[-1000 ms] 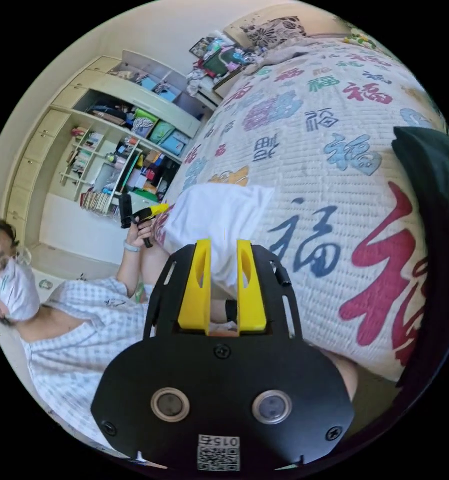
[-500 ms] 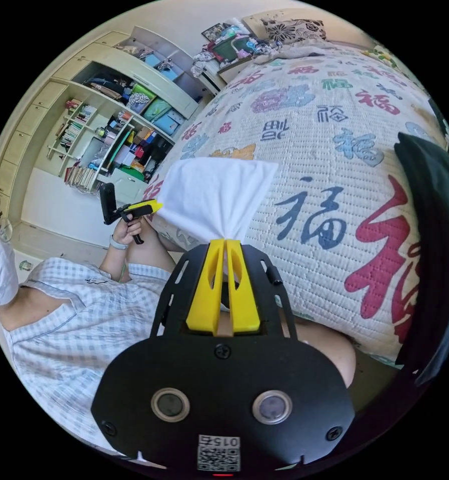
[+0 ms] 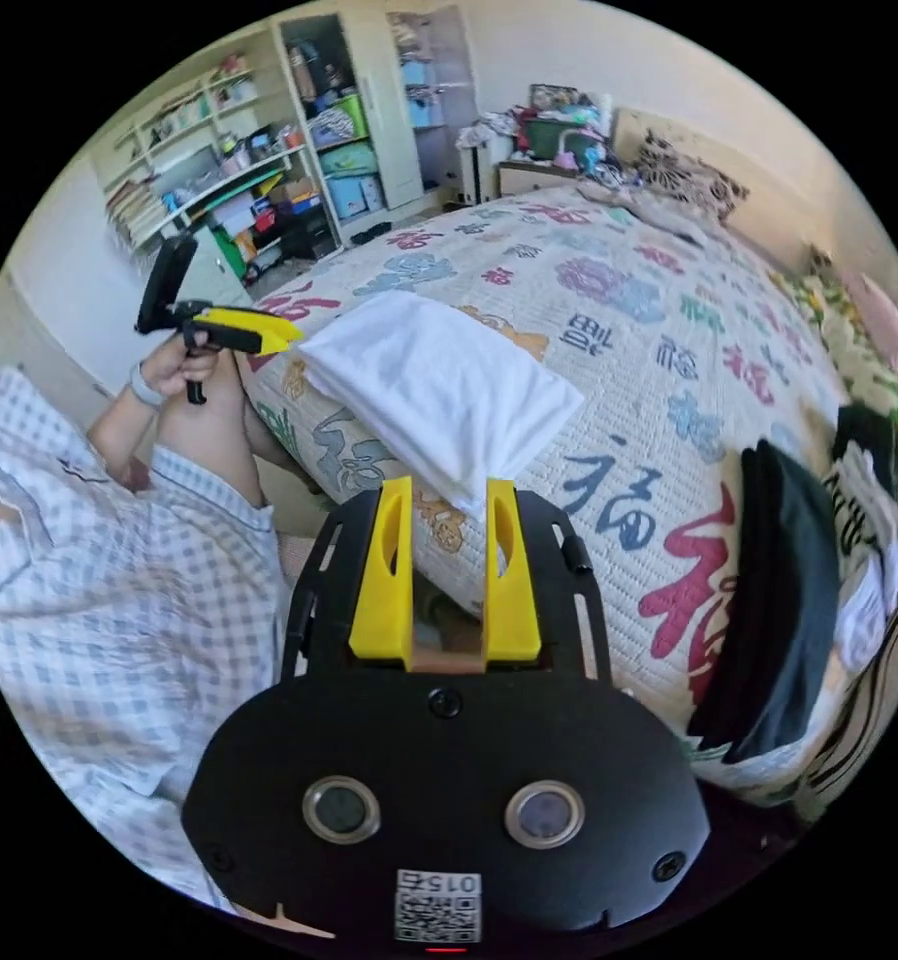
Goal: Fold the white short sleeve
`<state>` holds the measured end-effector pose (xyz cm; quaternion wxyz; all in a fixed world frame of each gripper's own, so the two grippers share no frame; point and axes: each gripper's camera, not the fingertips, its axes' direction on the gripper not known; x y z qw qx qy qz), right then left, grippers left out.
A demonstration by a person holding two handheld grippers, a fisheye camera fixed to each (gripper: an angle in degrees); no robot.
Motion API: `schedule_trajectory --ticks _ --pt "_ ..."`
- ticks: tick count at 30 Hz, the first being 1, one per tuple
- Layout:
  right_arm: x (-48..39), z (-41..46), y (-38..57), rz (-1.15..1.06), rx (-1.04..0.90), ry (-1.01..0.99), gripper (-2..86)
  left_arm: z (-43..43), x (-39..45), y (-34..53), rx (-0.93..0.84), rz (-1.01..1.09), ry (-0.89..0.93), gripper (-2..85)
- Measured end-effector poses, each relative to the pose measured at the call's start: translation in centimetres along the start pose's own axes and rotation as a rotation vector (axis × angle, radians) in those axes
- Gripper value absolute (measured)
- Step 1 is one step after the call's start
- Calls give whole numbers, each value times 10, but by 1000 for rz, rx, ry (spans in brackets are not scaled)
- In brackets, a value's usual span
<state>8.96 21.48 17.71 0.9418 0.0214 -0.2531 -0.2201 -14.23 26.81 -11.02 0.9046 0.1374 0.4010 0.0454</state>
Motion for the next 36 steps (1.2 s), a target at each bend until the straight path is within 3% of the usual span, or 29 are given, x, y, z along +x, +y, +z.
schedule_trajectory --ticks 4,8,14,19,24,28,32,36 --pt "-17 25 -7 -67 -83 108 20 22 1 -5 -4 -41 19 41" --pt "-18 -4 4 -96 -7 99 -3 9 33 -2 29 29 -48 14" --pt "-21 30 18 -123 -120 76 -4 53 20 20 -44 -10 -107 7" --pt "-6 30 31 -40 -87 41 24 71 13 20 -110 -15 -210 3" --pt "23 0 52 75 -48 36 77 47 1 11 -35 -35 -215 27" --pt "44 -11 56 106 77 -40 57 49 3 -19 101 17 -129 74" --pt "69 23 55 123 -7 -114 25 112 -16 -41 -20 29 -91 72" --pt "99 28 78 187 28 -179 -1 136 -42 -38 -14 6 -100 52"
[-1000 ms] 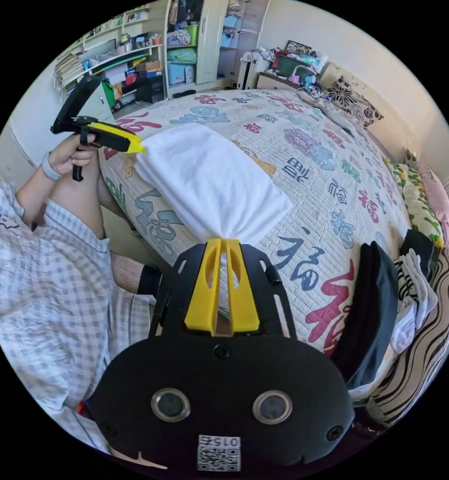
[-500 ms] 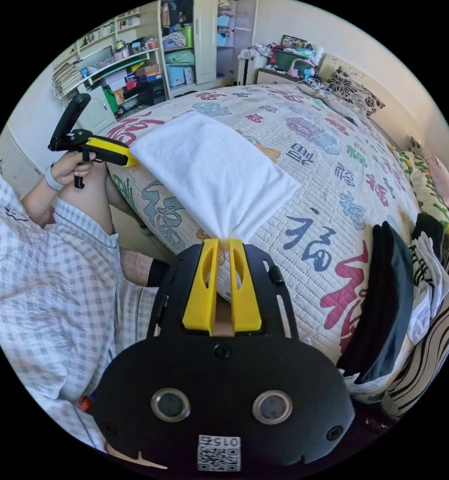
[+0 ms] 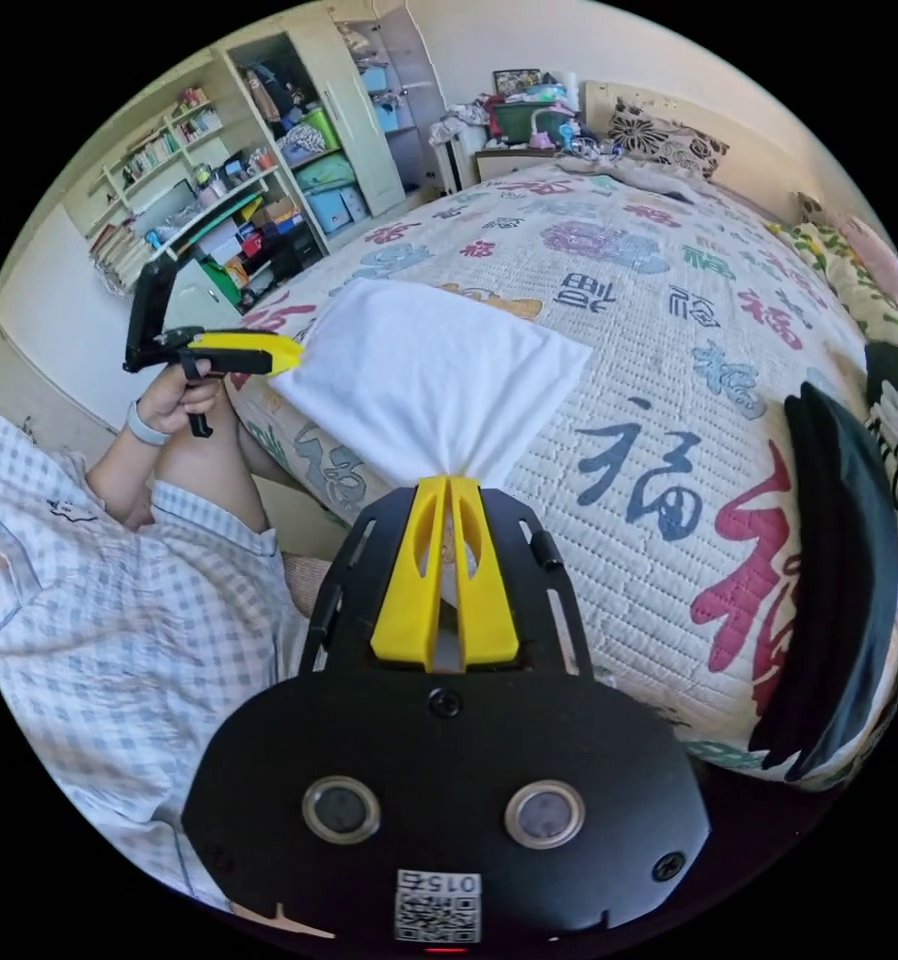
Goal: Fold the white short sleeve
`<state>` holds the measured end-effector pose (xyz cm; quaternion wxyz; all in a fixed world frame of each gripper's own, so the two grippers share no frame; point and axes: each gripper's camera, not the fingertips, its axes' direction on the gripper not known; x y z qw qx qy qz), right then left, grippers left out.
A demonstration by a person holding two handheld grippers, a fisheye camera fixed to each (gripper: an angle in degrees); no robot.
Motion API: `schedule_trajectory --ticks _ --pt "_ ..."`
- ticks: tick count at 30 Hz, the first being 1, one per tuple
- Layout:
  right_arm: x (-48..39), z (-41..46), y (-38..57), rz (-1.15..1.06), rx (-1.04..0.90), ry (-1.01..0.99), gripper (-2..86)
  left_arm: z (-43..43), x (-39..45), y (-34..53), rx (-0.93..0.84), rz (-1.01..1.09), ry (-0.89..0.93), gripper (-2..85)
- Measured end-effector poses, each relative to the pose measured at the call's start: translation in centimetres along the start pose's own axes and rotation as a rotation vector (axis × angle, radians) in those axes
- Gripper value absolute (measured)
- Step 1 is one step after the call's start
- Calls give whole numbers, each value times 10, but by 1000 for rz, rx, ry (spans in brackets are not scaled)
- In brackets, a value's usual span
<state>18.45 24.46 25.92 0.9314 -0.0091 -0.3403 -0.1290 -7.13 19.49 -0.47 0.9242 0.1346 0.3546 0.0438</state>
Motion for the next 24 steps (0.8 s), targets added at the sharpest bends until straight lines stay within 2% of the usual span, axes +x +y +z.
schedule_trajectory --ticks 4,7,10,14,17,24 --pt "52 -18 18 113 66 -181 5 18 -25 -15 -19 -15 46 47" --pt "99 -40 32 215 167 -362 67 22 -73 -27 33 -123 222 69" --pt "148 -45 37 304 189 -508 118 36 -121 -46 6 -174 268 118" --pt "190 -27 31 365 115 -552 134 98 -172 -74 -101 -263 483 150" --pt "209 -21 26 364 94 -613 132 134 -188 -95 -129 -269 577 150" --pt "234 -12 23 337 52 -631 103 213 -190 -137 -202 -239 668 153"
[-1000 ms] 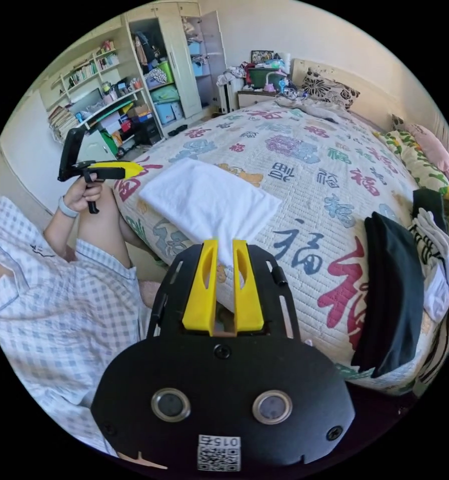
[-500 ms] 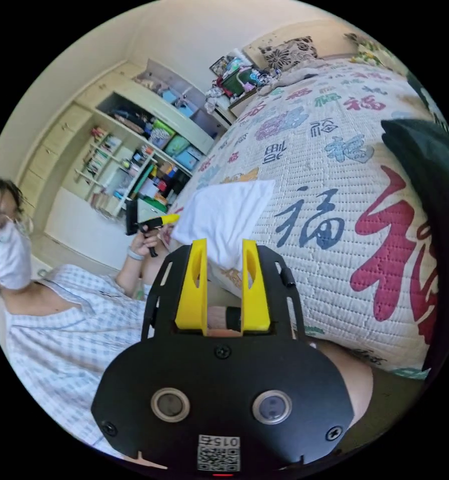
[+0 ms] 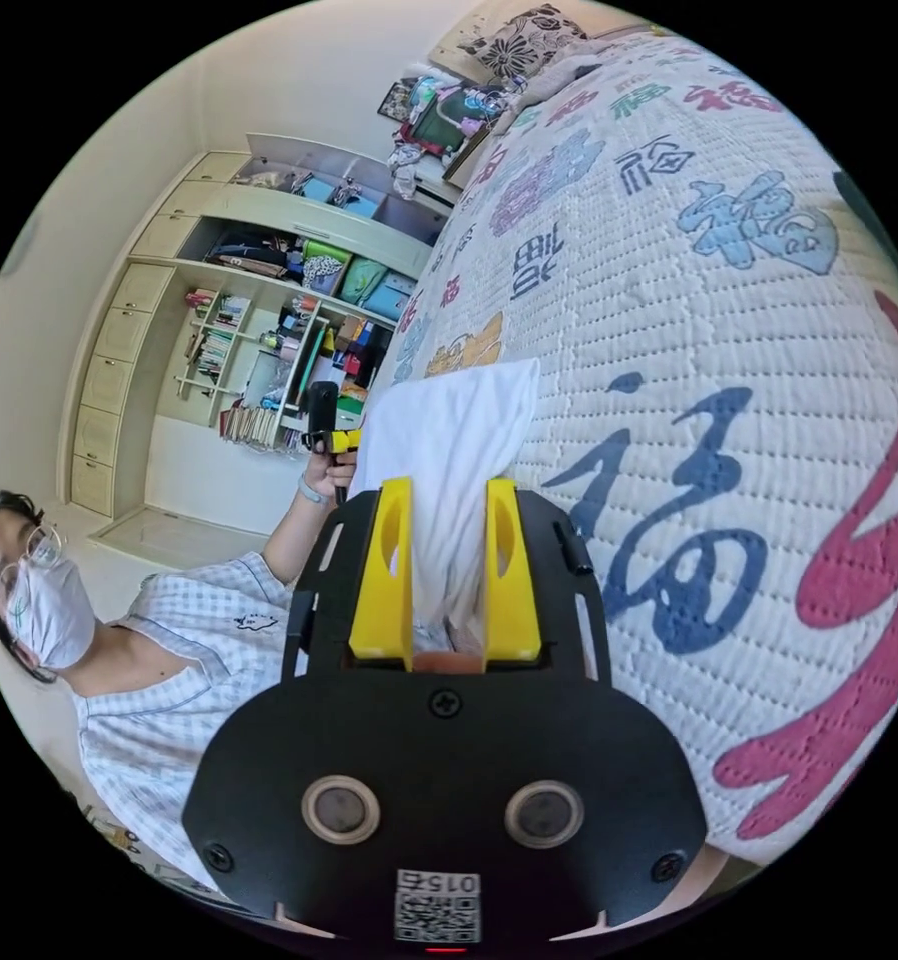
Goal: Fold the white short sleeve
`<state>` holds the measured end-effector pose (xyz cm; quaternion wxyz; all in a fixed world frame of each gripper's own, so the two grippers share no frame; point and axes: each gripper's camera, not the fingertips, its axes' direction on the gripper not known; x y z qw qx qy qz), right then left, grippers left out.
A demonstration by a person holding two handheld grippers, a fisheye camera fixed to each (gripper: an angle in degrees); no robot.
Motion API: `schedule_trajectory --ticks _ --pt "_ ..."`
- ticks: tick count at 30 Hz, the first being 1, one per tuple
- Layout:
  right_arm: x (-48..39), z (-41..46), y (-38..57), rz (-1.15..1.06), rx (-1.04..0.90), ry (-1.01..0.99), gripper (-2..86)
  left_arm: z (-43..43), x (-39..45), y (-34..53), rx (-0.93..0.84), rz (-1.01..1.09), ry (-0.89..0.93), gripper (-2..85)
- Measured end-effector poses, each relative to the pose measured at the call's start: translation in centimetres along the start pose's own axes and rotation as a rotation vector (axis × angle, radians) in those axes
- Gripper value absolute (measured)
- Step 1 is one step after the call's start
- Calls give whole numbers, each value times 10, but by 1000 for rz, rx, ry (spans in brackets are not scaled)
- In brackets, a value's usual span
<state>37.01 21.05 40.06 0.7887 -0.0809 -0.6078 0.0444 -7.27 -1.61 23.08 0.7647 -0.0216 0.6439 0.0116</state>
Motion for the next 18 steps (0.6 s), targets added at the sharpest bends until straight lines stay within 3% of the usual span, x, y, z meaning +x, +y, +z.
schedule_trajectory --ticks 4,6,9,18 --pt "18 -15 8 16 13 -70 51 33 -18 -35 -84 -21 -17 90" --pt "17 -29 17 8 51 -43 41 47 -25 -51 -105 -32 52 61" --pt "9 -63 41 -18 135 -14 29 66 -10 -90 -112 20 15 52" --pt "-8 -220 156 -29 629 119 11 243 127 -292 -364 400 13 33"
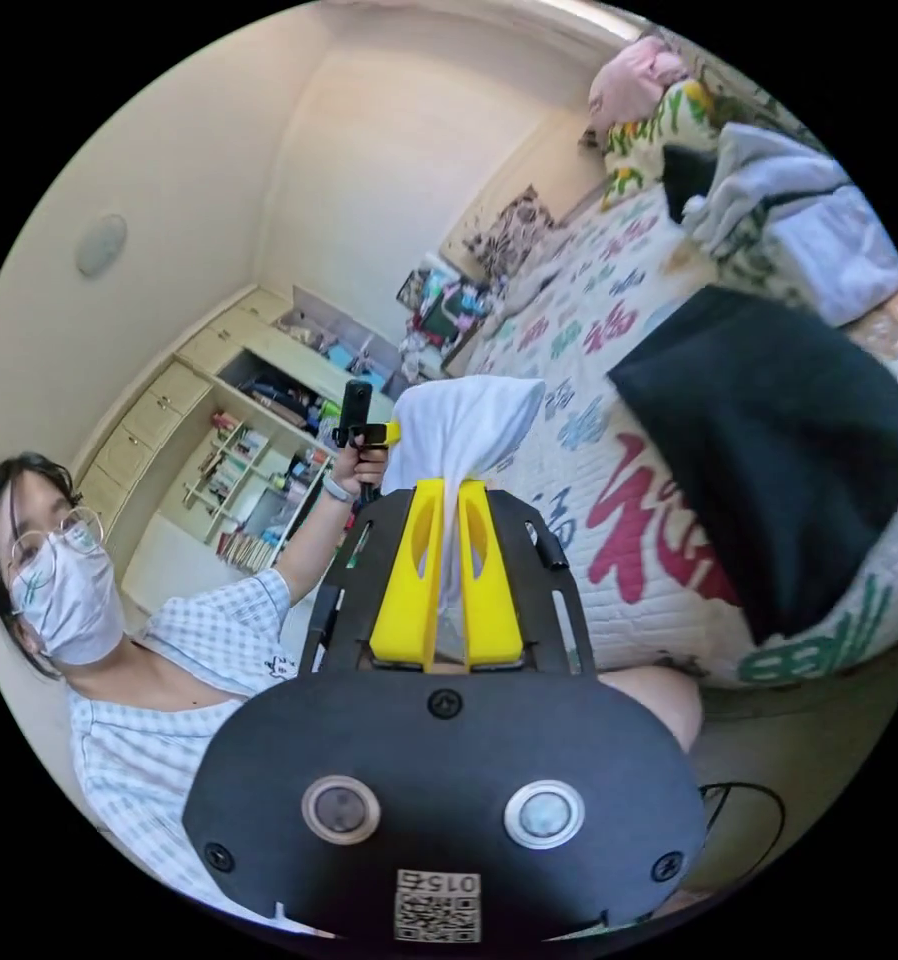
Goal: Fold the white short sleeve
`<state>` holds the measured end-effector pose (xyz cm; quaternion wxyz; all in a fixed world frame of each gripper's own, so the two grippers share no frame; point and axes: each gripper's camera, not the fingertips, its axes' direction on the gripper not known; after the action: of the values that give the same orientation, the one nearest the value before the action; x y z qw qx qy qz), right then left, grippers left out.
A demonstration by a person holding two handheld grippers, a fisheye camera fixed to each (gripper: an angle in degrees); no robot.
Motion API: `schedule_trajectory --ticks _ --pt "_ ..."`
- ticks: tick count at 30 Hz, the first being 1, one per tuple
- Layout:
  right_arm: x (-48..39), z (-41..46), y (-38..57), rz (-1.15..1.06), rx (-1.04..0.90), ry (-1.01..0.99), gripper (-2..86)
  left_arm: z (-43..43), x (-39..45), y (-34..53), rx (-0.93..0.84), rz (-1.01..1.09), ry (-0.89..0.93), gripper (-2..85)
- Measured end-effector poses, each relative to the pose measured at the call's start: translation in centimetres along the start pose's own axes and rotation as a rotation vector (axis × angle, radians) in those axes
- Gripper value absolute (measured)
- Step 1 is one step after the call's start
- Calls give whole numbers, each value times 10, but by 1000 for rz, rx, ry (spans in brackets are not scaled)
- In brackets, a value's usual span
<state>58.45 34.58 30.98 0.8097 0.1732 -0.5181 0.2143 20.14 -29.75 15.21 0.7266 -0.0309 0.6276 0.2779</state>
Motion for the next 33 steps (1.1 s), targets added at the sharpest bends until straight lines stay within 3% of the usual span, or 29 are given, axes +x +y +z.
schedule_trajectory --ticks 5,11,17,25,30,33 --pt "36 -93 11 94 239 107 9 117 -2 -163 -176 102 11 29" --pt "106 -127 19 277 318 182 9 234 -55 -265 -304 24 -79 29" --pt "140 -133 32 332 337 53 9 271 -112 -289 -309 -75 9 28" --pt "127 -141 50 304 345 -116 9 279 -95 -301 -324 -18 28 26" --pt "147 -136 66 382 332 -29 9 311 -114 -299 -344 -57 -110 31" --pt "141 -140 77 364 342 -7 8 308 -119 -296 -287 -71 -99 31"
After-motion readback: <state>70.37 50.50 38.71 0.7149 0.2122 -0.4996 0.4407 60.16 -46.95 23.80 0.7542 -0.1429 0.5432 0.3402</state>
